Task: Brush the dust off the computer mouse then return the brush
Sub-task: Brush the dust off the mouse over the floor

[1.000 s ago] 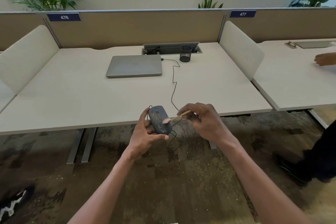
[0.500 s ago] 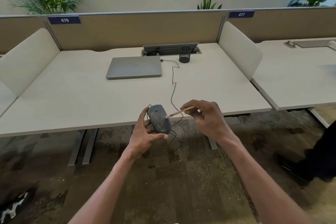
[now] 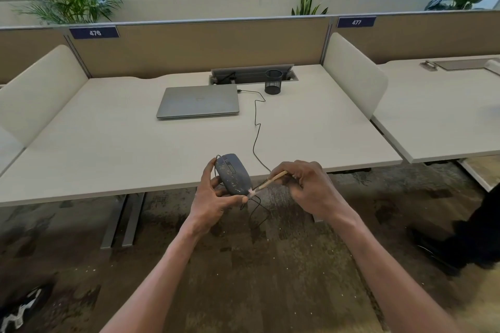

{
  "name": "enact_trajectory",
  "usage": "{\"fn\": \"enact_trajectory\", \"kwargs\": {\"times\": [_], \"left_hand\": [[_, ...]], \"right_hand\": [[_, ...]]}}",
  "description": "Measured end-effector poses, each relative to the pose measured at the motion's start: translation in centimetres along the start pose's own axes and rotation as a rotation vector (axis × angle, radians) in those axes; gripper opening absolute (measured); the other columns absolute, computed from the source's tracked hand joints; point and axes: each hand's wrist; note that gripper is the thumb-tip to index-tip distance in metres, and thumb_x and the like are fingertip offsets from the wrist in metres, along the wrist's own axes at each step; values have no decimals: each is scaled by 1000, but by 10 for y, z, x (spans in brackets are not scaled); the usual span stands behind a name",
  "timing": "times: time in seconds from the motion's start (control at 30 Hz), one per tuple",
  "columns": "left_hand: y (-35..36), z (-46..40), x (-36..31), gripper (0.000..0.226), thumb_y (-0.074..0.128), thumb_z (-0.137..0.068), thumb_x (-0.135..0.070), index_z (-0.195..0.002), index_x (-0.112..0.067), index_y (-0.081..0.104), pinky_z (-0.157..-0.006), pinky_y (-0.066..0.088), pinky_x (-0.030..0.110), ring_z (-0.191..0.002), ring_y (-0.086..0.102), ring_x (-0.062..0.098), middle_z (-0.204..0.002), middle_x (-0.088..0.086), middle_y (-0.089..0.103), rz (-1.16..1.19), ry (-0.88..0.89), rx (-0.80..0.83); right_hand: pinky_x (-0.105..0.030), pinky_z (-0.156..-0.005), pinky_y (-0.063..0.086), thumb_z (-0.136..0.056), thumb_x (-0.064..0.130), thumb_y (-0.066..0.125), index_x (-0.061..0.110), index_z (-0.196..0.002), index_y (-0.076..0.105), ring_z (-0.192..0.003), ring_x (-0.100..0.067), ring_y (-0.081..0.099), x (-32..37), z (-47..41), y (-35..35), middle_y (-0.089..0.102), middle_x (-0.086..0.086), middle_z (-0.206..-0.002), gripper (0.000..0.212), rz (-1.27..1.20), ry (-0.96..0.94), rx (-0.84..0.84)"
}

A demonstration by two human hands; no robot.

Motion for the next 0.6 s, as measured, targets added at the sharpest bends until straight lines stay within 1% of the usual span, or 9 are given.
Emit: {"fn": "enact_trajectory", "kwargs": {"times": [0.07, 0.1, 0.2, 0.3, 0.37, 0.43, 0.53, 0.6], "left_hand": [[0, 0, 0, 131, 99, -54, -11, -153, -45, 22, -85, 61, 32, -114, 68, 17, -151, 17, 48, -11, -2, 5], [0, 1, -1, 131, 100, -53, -14, -153, -45, 21, -87, 61, 34, -116, 67, 20, -152, 17, 48, -17, -3, 10], [0, 2, -3, 132, 101, -49, -21, -152, -48, 22, -96, 58, 43, -120, 65, 23, -152, 17, 47, -29, -5, 31], [2, 2, -4, 131, 101, -50, -21, -151, -50, 23, -100, 55, 49, -120, 66, 23, -152, 17, 48, -30, -5, 39], [2, 2, -3, 130, 102, -51, -17, -150, -51, 24, -97, 57, 49, -115, 69, 22, -149, 16, 51, -14, -9, 28], [1, 2, -2, 130, 102, -50, -17, -149, -53, 25, -93, 60, 44, -112, 71, 20, -148, 15, 52, 8, -14, 13], [0, 3, -3, 134, 104, -42, -28, -148, -52, 26, -92, 60, 39, -116, 68, 21, -150, 16, 49, 21, -20, -6], [0, 3, -5, 137, 104, -39, -35, -150, -49, 25, -95, 59, 41, -120, 66, 23, -152, 17, 47, 20, -21, -5]], "right_hand": [[-28, -63, 51, -87, -2, 64, 26, -101, 75, -77, -9, 63, 2, -2, -2, 70, 9, -81, 33, -14, 1, -40], [-30, -64, 52, -88, -2, 64, 26, -102, 75, -80, -12, 65, 3, -3, -2, 72, 6, -84, 33, -19, 0, -65], [-26, -65, 48, -92, 4, 65, 26, -104, 76, -82, -13, 65, 8, -8, -1, 73, 5, -86, 28, -27, -23, -127], [-26, -65, 48, -93, 6, 66, 25, -107, 76, -80, -10, 63, 12, -9, 3, 72, 4, -86, 26, -40, -26, -114], [-21, -65, 43, -92, 3, 66, 25, -106, 77, -77, -3, 58, 12, -7, 4, 71, 6, -84, 28, -50, -24, -98], [-20, -65, 42, -90, 0, 66, 25, -105, 77, -77, -3, 57, 9, -4, 3, 70, 7, -83, 31, -51, -19, -77], [-18, -65, 43, -87, -3, 65, 28, -101, 75, -77, -2, 58, 6, 1, 0, 64, 16, -78, 35, -22, -26, -30], [-18, -63, 43, -89, 3, 67, 31, -98, 74, -75, -2, 56, 5, 3, -1, 60, 19, -74, 31, 18, -16, 7]]}}
Point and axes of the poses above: each hand's wrist, its own z-axis away from the middle knuckle, its own y-axis out of the palm, x = y × z
